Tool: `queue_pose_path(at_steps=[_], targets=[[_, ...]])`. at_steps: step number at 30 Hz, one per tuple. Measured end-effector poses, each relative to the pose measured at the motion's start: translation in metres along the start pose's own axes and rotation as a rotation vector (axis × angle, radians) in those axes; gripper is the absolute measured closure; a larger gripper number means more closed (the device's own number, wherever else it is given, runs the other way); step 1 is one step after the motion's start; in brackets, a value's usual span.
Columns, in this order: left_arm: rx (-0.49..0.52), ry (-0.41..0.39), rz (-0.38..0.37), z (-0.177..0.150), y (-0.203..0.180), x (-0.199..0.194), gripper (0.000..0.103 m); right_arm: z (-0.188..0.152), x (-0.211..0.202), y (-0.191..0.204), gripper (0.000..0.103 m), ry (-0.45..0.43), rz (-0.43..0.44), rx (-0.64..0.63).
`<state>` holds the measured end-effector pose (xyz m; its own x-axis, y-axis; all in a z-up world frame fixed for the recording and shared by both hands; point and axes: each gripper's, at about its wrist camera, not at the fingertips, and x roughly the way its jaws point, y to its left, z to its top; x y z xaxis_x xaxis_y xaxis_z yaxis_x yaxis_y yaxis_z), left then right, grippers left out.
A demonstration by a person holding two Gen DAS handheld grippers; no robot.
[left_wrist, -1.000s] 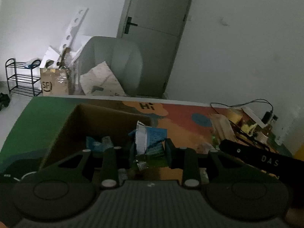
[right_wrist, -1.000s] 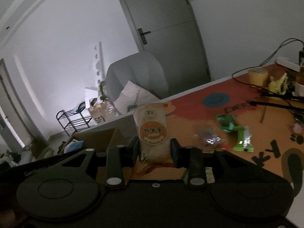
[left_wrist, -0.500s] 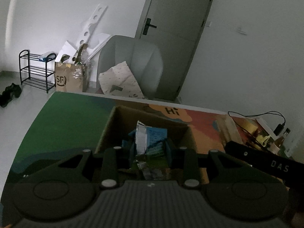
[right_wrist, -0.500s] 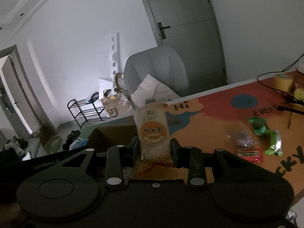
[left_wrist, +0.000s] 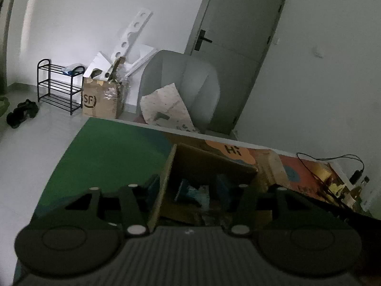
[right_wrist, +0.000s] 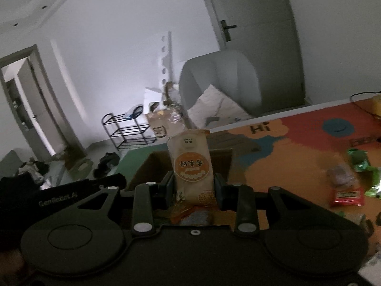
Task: Organize snacks
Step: 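Carry both packets over the cardboard box and open both grippers inside, then move both grippers back to the snack packets on the mat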
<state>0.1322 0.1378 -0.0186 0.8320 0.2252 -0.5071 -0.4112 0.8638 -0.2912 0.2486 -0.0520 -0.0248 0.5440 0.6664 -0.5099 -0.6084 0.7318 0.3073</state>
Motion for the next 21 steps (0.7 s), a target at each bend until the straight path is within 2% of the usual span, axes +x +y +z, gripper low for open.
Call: queue_pose_path(at_steps=[2, 4, 7, 12, 17, 21], targets=[[-0.007, -0.002, 0.005, 0.0, 0.004, -0.002, 0.044, 0.0, 0.003, 0.004, 0.069, 0.016, 0.032, 0.009], [-0.013, -0.006, 0.011, -0.001, 0.006, -0.004, 0.039, -0.001, 0.006, 0.008, 0.055, 0.044, 0.072, 0.012], [-0.024, -0.015, 0.032, -0.001, 0.011, -0.008, 0.029, -0.003, 0.002, 0.01, 0.045, 0.036, 0.065, 0.004], [-0.026, -0.022, 0.028, -0.004, 0.01, -0.013, 0.018, -0.004, -0.006, -0.003, 0.045, 0.038, 0.04, 0.038], [-0.005, -0.012, 0.011, -0.007, -0.002, -0.011, 0.016, -0.006, -0.02, -0.023, 0.044, 0.023, -0.013, 0.065], [-0.014, -0.007, -0.008, -0.013, -0.014, -0.009, 0.013, -0.006, -0.036, -0.04, 0.038, 0.004, -0.051, 0.073]])
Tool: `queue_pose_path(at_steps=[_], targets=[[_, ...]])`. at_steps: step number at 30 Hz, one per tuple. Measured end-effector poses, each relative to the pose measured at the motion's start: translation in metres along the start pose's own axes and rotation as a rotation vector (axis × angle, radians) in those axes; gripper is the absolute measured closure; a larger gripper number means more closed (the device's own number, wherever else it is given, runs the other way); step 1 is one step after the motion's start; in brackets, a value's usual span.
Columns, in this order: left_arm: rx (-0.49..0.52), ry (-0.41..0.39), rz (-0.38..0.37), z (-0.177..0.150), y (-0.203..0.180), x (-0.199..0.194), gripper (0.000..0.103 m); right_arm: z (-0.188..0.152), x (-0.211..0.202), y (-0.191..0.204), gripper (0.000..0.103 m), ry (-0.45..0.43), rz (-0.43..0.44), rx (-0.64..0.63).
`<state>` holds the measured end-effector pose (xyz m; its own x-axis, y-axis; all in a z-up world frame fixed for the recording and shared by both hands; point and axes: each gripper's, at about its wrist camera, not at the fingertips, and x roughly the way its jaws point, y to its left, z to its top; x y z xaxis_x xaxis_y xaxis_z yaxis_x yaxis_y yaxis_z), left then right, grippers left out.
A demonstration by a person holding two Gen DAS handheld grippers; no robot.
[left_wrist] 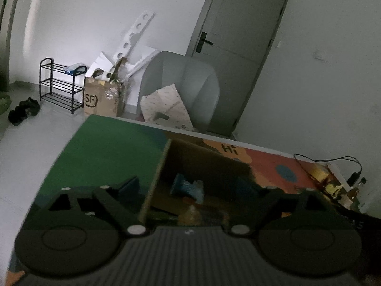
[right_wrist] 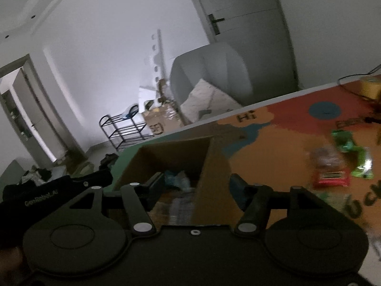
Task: Organize snacks
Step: 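Move both grippers back to the snack packets on the mat, then grasp the green-and-white packet with left gripper while right gripper grasps white packet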
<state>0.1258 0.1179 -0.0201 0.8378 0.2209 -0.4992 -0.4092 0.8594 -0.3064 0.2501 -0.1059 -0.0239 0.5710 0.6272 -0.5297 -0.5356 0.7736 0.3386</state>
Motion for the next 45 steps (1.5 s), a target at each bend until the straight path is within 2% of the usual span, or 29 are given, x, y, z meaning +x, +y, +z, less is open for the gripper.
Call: queue_pose_path(at_steps=[13, 18, 27, 31, 35, 40, 42, 45], targets=[[0.092, 0.043, -0.104, -0.023, -0.066, 0.005, 0.013, -0.011, -0.041, -0.068, 0.036, -0.019, -0.145, 0.089], [0.165, 0.059, -0.142, -0.034, -0.091, 0.004, 0.013, -0.016, -0.058, -0.088, 0.036, -0.027, -0.191, 0.119], [0.215, 0.087, -0.213, -0.054, -0.117, 0.003, 0.016, -0.037, -0.076, -0.113, 0.036, -0.02, -0.257, 0.174], [0.211, 0.07, -0.228, -0.065, -0.121, 0.001, 0.017, -0.051, -0.08, -0.123, 0.037, -0.005, -0.28, 0.188], [0.223, 0.083, -0.253, -0.074, -0.128, 0.002, 0.024, -0.064, -0.078, -0.129, 0.039, 0.025, -0.3, 0.206], [0.231, 0.098, -0.278, -0.083, -0.134, 0.002, 0.037, -0.074, -0.075, -0.133, 0.053, 0.066, -0.29, 0.23], [0.233, 0.112, -0.287, -0.088, -0.136, 0.004, 0.042, -0.077, -0.074, -0.134, 0.056, 0.081, -0.295, 0.232], [0.241, 0.133, -0.3, -0.094, -0.139, 0.008, 0.042, -0.082, -0.071, -0.138, 0.057, 0.104, -0.298, 0.25]])
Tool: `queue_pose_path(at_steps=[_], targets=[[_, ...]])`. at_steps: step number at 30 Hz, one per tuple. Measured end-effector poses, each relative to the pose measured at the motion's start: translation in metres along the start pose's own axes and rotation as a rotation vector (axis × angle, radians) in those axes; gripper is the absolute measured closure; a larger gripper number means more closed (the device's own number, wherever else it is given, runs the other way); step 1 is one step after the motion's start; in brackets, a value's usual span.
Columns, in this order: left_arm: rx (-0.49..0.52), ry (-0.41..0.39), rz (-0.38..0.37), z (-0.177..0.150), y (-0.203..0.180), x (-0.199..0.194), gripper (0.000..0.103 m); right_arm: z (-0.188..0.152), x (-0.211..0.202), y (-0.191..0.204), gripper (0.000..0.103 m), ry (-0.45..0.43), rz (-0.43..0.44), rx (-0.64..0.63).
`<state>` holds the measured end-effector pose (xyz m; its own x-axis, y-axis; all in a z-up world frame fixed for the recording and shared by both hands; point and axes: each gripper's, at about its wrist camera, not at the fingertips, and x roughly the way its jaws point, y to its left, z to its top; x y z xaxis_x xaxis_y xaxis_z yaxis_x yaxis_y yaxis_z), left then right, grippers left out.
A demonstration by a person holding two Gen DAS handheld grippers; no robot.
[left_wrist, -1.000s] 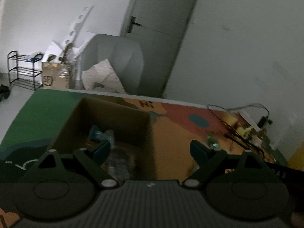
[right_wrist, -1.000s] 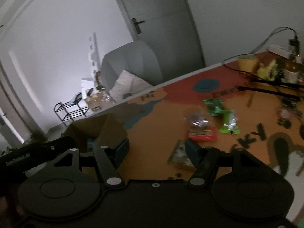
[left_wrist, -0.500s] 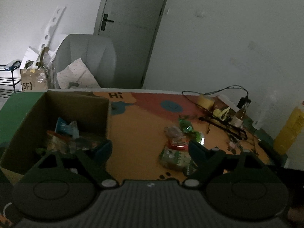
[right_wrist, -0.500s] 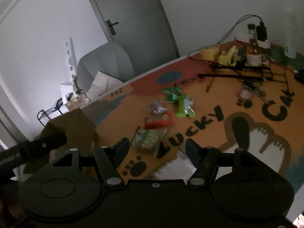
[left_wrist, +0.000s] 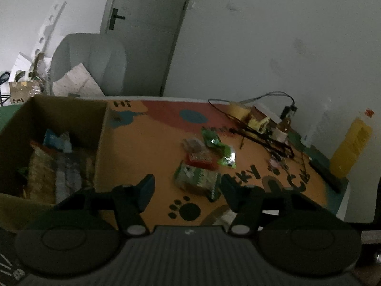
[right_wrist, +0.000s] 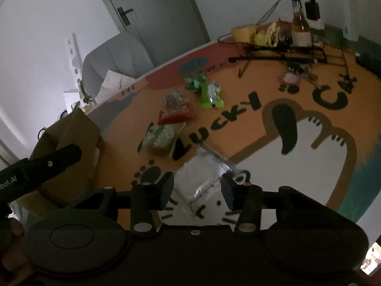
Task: Organize snacks
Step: 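Grasp the green-and-white packet with left gripper while right gripper grasps white packet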
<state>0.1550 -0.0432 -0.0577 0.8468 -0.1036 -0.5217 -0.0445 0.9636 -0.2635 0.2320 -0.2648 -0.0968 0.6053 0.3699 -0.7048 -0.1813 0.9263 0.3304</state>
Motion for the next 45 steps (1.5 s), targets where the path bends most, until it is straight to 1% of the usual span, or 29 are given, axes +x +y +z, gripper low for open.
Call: queue_pose_path(at_steps=[4, 8, 10, 11, 12, 13, 15, 18, 22, 23, 26, 27, 28, 30, 31, 32, 33, 34, 37, 38, 39, 41, 45], targets=[[0.001, 0.018, -0.008, -0.005, -0.004, 0.006, 0.042, -0.004, 0.011, -0.003, 0.056, 0.028, -0.011, 0.008], [0.01, 0.039, -0.022, -0.007, -0.007, 0.014, 0.042, -0.004, 0.022, -0.005, 0.057, 0.039, -0.003, 0.013], [0.01, 0.049, -0.022, -0.008, -0.007, 0.017, 0.042, -0.002, 0.025, -0.006, 0.071, 0.032, 0.008, 0.012], [0.009, 0.052, -0.022, -0.008, -0.007, 0.019, 0.042, 0.0, 0.026, -0.007, 0.073, 0.028, 0.011, 0.014], [0.007, 0.055, -0.02, -0.008, -0.006, 0.021, 0.042, 0.001, 0.027, -0.008, 0.077, 0.02, 0.007, 0.013], [0.005, 0.058, -0.018, -0.008, -0.006, 0.023, 0.042, 0.003, 0.027, -0.009, 0.084, 0.012, 0.002, 0.009], [0.002, 0.065, -0.014, -0.007, -0.007, 0.028, 0.042, 0.007, 0.028, -0.011, 0.091, 0.001, -0.005, 0.008], [0.0, 0.076, -0.013, -0.007, -0.008, 0.035, 0.042, 0.014, 0.029, -0.018, 0.093, -0.007, -0.02, 0.012], [0.003, 0.084, -0.013, -0.006, -0.012, 0.045, 0.042, 0.022, 0.029, -0.025, 0.093, -0.028, -0.064, 0.014], [0.004, 0.085, -0.009, -0.005, -0.013, 0.048, 0.042, 0.024, 0.028, -0.025, 0.093, -0.029, -0.065, 0.008], [-0.002, 0.092, 0.006, -0.004, -0.013, 0.056, 0.041, 0.029, 0.027, -0.021, 0.076, -0.041, -0.053, -0.002], [-0.004, 0.095, 0.011, -0.004, -0.013, 0.058, 0.04, 0.03, 0.028, -0.019, 0.063, -0.049, -0.052, -0.017], [-0.005, 0.096, 0.014, -0.004, -0.013, 0.061, 0.039, 0.031, 0.029, -0.018, 0.056, -0.053, -0.05, -0.026], [0.001, 0.097, 0.018, -0.003, -0.014, 0.065, 0.038, 0.033, 0.036, -0.016, 0.055, -0.042, -0.045, -0.034], [0.003, 0.101, 0.023, -0.003, -0.014, 0.068, 0.038, 0.034, 0.04, -0.015, 0.053, -0.034, -0.04, -0.032], [0.001, 0.106, 0.029, -0.003, -0.014, 0.07, 0.037, 0.035, 0.044, -0.013, 0.05, -0.026, -0.038, -0.033], [-0.003, 0.109, 0.033, -0.002, -0.013, 0.072, 0.035, 0.035, 0.048, -0.012, 0.044, -0.023, -0.042, -0.04], [-0.006, 0.112, 0.036, -0.001, -0.012, 0.075, 0.034, 0.036, 0.05, -0.009, 0.042, -0.023, -0.048, -0.051], [-0.008, 0.12, 0.045, 0.0, -0.01, 0.082, 0.029, 0.036, 0.059, -0.007, 0.043, -0.018, -0.071, -0.084], [-0.009, 0.123, 0.047, 0.001, -0.009, 0.085, 0.027, 0.037, 0.063, -0.01, 0.045, -0.012, -0.082, -0.088], [-0.01, 0.126, 0.049, 0.001, -0.009, 0.088, 0.024, 0.037, 0.065, -0.013, 0.049, -0.006, -0.082, -0.083], [-0.008, 0.13, 0.053, 0.002, -0.009, 0.094, 0.022, 0.039, 0.065, -0.02, 0.052, -0.007, -0.062, -0.067], [-0.007, 0.152, 0.055, 0.003, -0.011, 0.108, 0.021, 0.044, 0.065, -0.027, 0.053, -0.016, -0.082, -0.064]])
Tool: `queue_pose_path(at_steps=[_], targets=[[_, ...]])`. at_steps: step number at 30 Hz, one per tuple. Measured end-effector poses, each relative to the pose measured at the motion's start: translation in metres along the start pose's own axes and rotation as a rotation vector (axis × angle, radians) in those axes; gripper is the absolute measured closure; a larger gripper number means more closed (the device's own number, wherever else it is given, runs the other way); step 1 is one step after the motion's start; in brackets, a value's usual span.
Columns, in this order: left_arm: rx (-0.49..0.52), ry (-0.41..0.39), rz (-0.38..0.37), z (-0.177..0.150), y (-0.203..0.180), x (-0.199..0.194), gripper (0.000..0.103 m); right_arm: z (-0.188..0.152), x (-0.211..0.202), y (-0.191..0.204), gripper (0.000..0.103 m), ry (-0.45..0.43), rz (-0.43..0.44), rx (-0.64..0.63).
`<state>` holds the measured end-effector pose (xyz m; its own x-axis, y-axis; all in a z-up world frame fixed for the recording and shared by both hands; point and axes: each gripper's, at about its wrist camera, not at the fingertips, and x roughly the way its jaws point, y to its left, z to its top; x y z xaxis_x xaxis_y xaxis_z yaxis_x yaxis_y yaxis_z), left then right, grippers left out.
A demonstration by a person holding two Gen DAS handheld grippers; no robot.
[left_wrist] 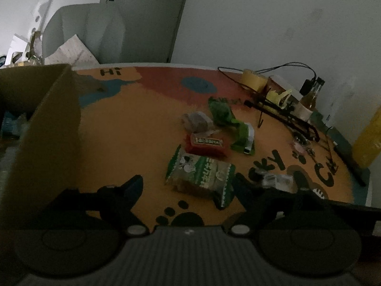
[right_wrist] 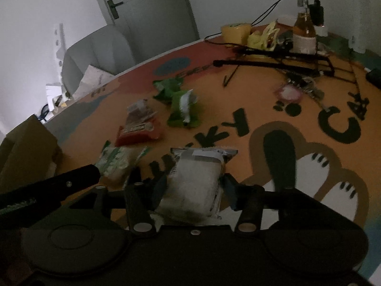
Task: Organize snacks
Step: 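Grasp the green-and-white packet with left gripper while right gripper grasps white packet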
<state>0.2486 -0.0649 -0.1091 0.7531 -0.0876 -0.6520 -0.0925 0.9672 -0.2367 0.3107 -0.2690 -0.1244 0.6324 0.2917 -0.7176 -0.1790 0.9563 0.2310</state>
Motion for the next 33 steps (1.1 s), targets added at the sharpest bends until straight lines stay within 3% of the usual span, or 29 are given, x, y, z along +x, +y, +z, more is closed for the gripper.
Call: queue_pose_path(at_steps=[17, 26, 28, 30, 33], targets=[[0.077, 0.059, -0.001, 0.0, -0.026, 0.044, 0.021, 0.011, 0.002, -0.021, 0.043, -0.014, -0.04, -0.015], [0.114, 0.023, 0.046, -0.001, -0.025, 0.049, 0.021, 0.009, 0.008, -0.011, 0.038, -0.021, -0.052, -0.06], [0.118, 0.015, 0.049, -0.001, -0.025, 0.049, 0.028, 0.009, 0.008, -0.009, 0.053, -0.03, -0.079, -0.08], [0.124, 0.012, 0.052, -0.001, -0.025, 0.047, 0.043, 0.009, 0.007, -0.01, 0.056, -0.03, -0.068, -0.075], [0.101, 0.022, 0.034, 0.001, -0.02, 0.043, 0.049, 0.01, 0.003, -0.01, 0.058, -0.04, -0.052, -0.06]])
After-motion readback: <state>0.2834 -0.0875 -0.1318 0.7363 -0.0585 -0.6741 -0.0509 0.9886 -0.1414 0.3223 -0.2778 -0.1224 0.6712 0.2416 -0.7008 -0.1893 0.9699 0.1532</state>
